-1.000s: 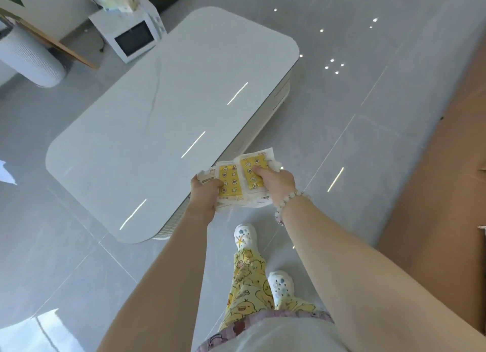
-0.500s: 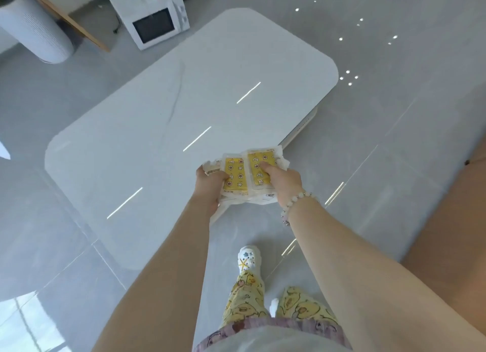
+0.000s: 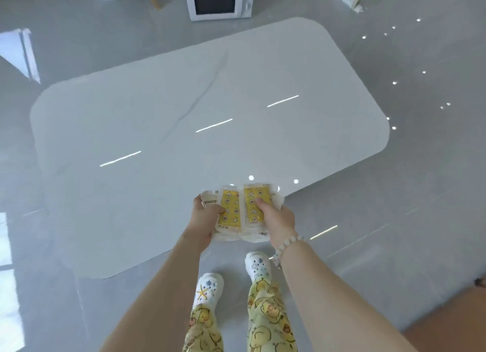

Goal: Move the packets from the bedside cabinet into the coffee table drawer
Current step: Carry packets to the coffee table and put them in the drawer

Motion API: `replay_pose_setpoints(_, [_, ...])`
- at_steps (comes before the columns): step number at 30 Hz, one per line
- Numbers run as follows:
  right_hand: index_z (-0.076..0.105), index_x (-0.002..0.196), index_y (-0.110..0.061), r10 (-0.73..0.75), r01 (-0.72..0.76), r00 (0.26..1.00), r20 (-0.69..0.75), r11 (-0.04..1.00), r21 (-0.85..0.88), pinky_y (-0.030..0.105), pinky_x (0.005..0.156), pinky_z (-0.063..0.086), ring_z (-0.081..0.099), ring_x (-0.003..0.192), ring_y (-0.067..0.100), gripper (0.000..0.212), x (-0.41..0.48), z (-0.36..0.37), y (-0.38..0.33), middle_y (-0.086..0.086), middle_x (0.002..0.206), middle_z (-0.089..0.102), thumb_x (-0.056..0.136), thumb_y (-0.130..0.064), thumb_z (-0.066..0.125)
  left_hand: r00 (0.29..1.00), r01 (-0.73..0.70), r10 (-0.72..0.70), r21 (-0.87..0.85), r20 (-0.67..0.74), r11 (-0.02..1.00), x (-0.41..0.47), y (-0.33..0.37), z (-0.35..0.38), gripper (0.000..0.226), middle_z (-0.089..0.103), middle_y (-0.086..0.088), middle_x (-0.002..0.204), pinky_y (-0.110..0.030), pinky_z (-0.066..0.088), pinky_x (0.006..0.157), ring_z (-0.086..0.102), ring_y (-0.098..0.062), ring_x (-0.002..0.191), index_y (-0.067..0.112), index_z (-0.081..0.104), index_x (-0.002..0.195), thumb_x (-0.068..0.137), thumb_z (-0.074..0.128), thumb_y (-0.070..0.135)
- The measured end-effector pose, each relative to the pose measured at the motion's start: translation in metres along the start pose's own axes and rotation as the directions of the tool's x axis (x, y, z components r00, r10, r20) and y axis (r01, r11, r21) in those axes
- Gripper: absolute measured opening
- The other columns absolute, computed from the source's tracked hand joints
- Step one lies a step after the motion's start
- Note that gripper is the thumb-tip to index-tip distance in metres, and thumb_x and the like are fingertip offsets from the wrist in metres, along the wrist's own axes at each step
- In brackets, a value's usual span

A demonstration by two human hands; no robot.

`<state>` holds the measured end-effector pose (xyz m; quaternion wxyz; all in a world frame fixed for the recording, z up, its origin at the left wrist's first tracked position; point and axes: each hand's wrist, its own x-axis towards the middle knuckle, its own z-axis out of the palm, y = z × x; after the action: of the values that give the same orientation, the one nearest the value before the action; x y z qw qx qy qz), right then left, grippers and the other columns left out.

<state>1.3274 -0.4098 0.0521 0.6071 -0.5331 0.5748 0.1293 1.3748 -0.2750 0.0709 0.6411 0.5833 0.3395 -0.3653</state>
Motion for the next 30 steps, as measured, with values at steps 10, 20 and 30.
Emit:
replay_pose_setpoints(10, [0.062,0.094,-0.007,-0.162,0.195,0.978,0.132,0.932,-0.305,0.026,0.062,0.048,0.061,0.08,0.018,0.038,0.148,0.043,-0.011,0.006,0.092,0.065,0.076,-0.038,0.075,0.965,-0.013,-0.015,-0.102,-0.263,0.995,0.139,-0.022,0.022,0.077,0.05,-0.009,0.126,-0.04,0.051,0.078,0.057,-0.026,0.096,0.021,0.011,0.149,0.089,0.049,-0.009])
replay_pose_setpoints(20, [0.053,0.083,-0.008,-0.524,0.504,0.844,0.115,0.699,-0.507,0.034,0.076,0.048,0.06,0.088,0.027,0.038,0.218,0.075,0.013,0.01,0.091,0.063,0.074,-0.035,0.078,0.912,-0.144,0.214,0.216,-0.35,0.966,0.211,-0.058,0.035,0.038,0.053,-0.002,0.103,-0.031,0.049,0.065,0.056,-0.022,0.091,0.018,0.033,0.115,0.086,0.04,-0.006])
replay_pose_setpoints(30, [0.056,0.115,-0.008,-0.75,0.47,0.658,0.062,0.345,-0.812,0.037,0.083,0.04,0.052,0.109,0.028,0.072,0.218,0.067,0.018,0.007,0.114,0.058,0.066,-0.058,0.075,0.801,-0.116,0.429,0.596,-0.417,0.795,0.213,-0.075,0.033,0.04,0.042,-0.007,0.126,-0.022,0.032,0.083,0.042,-0.02,0.109,0.004,0.041,0.128,0.089,0.05,0.007])
